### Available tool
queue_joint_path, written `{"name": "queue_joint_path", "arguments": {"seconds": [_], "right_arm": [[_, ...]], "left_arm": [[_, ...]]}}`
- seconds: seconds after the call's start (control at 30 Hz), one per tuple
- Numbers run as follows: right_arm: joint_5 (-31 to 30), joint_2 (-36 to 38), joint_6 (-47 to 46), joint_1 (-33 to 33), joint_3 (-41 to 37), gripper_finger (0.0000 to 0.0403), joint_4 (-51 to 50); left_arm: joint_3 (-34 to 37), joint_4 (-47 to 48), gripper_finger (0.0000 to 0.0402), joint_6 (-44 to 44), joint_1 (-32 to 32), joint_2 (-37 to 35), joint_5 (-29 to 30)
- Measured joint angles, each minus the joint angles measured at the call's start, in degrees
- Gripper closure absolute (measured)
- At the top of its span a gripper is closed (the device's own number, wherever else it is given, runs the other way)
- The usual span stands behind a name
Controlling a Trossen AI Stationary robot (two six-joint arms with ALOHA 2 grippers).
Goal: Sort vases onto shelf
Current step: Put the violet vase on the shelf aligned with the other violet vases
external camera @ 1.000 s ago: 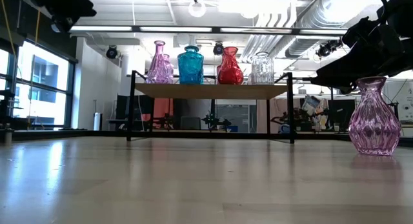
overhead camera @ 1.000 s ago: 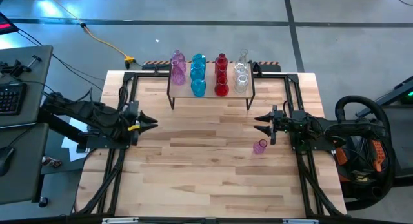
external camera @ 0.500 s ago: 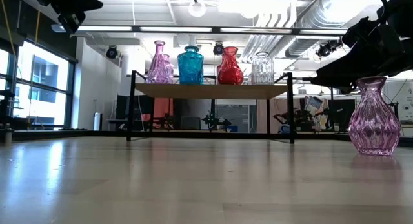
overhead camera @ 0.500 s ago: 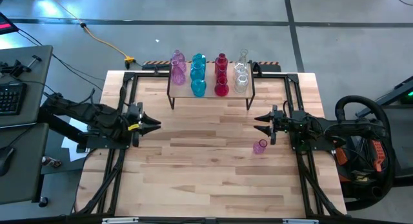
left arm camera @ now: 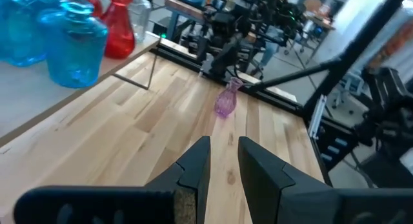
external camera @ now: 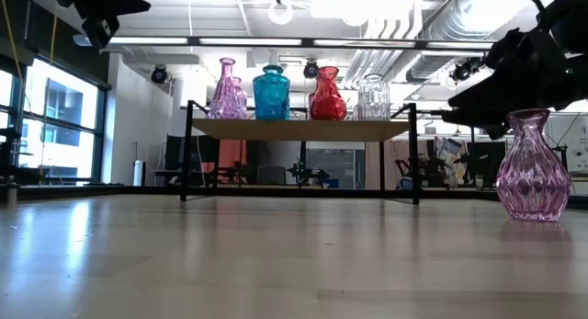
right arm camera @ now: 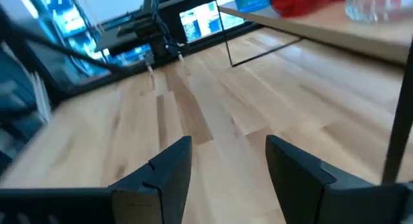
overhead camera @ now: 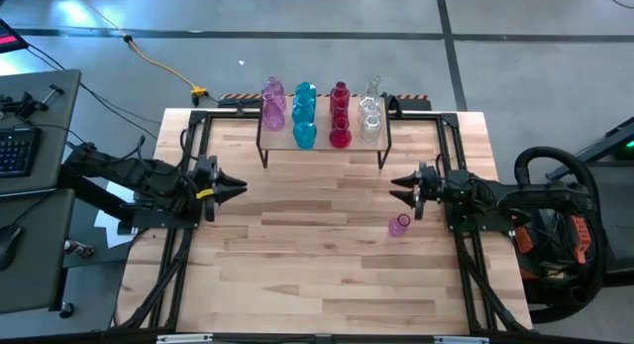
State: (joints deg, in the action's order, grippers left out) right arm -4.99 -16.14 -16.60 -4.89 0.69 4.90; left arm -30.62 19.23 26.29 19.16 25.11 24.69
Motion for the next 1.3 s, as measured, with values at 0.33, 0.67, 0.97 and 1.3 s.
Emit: {"name": "queue_joint_path", "arguments": {"seconds": [0.33, 0.67, 0.97, 1.3], "right_arm": [[-0.15, 0.00, -19.07, 0.04, -0.01, 0.0222, 0.03], [1.62, -0.01, -20.57, 0.04, -0.01, 0.0222, 0.01], [1.66, 0.00, -19.06, 0.04, -0.02, 0.0214, -1.33], [2.64, 0.00, -29.21, 0.07, -0.02, 0.0167, -2.86]], "left_arm": [[0.01, -0.03, 0.0330, 7.01, 0.00, -0.01, 2.70], [0.01, 0.09, 0.0330, 7.62, 0.00, -0.01, 3.20], [-0.01, 0.17, 0.0330, 7.60, 0.04, -0.01, 6.09], [-0.01, 0.23, 0.0330, 7.99, 0.02, -0.01, 6.09]]}}
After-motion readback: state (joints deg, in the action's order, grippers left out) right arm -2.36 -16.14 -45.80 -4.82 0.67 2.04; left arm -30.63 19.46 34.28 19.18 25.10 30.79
